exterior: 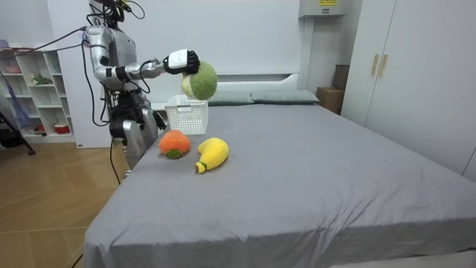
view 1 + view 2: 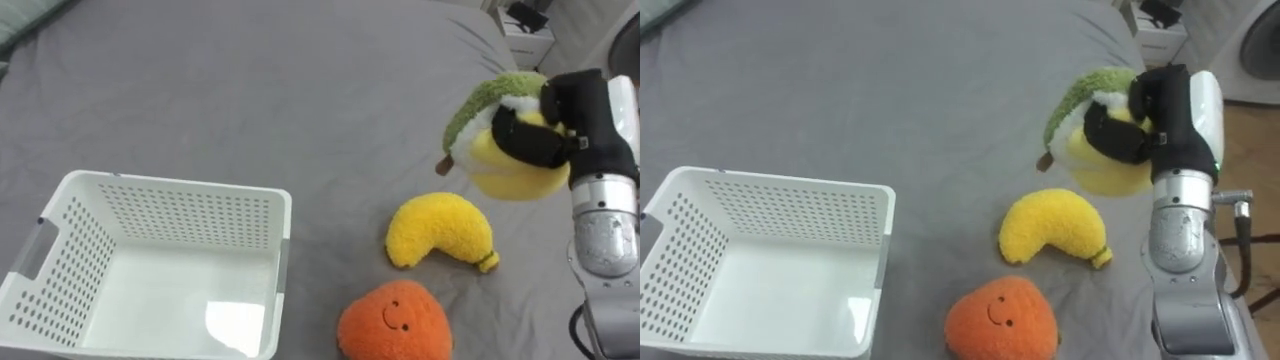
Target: Collect toys from the bed
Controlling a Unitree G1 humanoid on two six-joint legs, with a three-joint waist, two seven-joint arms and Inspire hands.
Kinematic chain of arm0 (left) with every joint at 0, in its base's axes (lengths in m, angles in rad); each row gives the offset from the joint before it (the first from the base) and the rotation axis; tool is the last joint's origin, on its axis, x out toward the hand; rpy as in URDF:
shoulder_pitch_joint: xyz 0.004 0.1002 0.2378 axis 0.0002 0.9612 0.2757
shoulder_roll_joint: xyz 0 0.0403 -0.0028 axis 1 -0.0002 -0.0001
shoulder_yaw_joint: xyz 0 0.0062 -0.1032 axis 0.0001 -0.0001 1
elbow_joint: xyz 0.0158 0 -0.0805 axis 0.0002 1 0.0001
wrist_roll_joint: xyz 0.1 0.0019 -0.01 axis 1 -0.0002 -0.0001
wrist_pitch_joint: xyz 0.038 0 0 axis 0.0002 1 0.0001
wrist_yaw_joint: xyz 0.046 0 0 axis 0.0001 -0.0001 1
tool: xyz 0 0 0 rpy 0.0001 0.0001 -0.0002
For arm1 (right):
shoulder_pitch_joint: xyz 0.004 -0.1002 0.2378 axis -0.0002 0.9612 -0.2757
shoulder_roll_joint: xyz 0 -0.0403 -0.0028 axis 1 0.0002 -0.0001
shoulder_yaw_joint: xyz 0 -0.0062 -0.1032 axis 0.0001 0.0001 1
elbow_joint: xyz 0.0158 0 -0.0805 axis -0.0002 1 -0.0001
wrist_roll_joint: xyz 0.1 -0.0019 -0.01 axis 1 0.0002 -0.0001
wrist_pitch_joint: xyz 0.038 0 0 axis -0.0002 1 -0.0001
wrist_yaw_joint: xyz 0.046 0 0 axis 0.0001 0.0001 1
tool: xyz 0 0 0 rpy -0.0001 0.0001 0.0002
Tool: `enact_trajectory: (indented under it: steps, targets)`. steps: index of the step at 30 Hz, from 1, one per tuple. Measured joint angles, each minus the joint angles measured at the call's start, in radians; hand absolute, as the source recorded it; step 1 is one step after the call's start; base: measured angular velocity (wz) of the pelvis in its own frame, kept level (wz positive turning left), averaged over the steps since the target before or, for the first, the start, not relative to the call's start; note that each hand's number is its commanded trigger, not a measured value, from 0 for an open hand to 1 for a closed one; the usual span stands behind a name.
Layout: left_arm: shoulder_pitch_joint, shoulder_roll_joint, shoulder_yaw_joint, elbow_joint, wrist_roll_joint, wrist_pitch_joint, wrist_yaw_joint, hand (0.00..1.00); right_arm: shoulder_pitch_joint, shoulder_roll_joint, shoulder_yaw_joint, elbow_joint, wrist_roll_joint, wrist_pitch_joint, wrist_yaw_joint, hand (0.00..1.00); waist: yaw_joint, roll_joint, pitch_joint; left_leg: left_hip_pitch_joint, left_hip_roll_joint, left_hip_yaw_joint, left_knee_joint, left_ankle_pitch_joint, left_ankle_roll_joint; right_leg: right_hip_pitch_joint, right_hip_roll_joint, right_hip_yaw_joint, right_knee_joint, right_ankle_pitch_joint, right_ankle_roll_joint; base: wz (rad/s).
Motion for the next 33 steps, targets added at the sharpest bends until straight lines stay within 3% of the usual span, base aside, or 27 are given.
enact_trajectory:
  steps: [5, 12, 20, 26, 28, 33]
  targets:
    - [-0.013, 0.001, -0.002, 0.0, 0.0, 0.0, 0.0, 0.0, -0.058, 0.003, 0.055, -0.041, -0.044, 0.015, 0.031, 1.0, 0.014, 0.002, 0.0015, -0.009, 0.001, -0.001, 0.001, 0.0, 0.0, -0.002, 0.0, -0.002, 0.0, 0.0, 0.0, -0.01]
    - [-0.03, -0.001, -0.009, -0.004, 0.029, 0.001, 0.002, 0.0, -0.162, 0.005, 0.148, -0.079, -0.075, 0.058, 0.065, 1.0, 0.083, -0.006, -0.0024, -0.017, -0.001, -0.014, -0.002, 0.0, 0.0, -0.005, 0.0, -0.02, -0.006, 0.0, 0.001, 0.05]
    - [-0.046, -0.003, -0.088, -0.01, 0.033, 0.027, 0.002, 0.0, -0.209, 0.042, 0.32, -0.084, -0.118, 0.093, 0.159, 1.0, 0.158, -0.018, -0.0073, -0.027, -0.006, -0.044, 0.008, 0.002, 0.001, -0.003, -0.007, -0.055, -0.005, 0.0, 0.001, 0.11]
    - [-0.051, 0.009, -0.125, -0.005, 0.033, 0.055, 0.003, 0.0, -0.255, 0.071, 0.418, -0.08, -0.131, 0.134, 0.22, 1.0, 0.2, -0.034, 0.0051, -0.046, -0.01, -0.068, 0.012, 0.004, 0.002, -0.004, -0.012, -0.082, -0.003, 0.0, 0.001, 0.12]
    - [-0.052, 0.008, -0.126, -0.005, 0.038, 0.062, 0.003, 0.0, -0.265, 0.072, 0.451, -0.08, -0.157, 0.134, 0.245, 1.0, 0.231, -0.04, 0.0038, -0.046, -0.01, -0.07, 0.016, 0.004, 0.002, -0.004, -0.011, -0.076, -0.003, 0.0, 0.001, 0.02]
    - [-0.056, 0.008, -0.127, 0.003, 0.038, 0.064, 0.003, 0.0, -0.266, 0.108, 0.507, -0.08, -0.164, 0.134, 0.3, 1.0, 0.258, -0.04, 0.0043, -0.047, -0.012, -0.078, 0.019, 0.004, 0.002, 0.0, -0.011, -0.087, -0.003, 0.0, 0.001, 0.04]
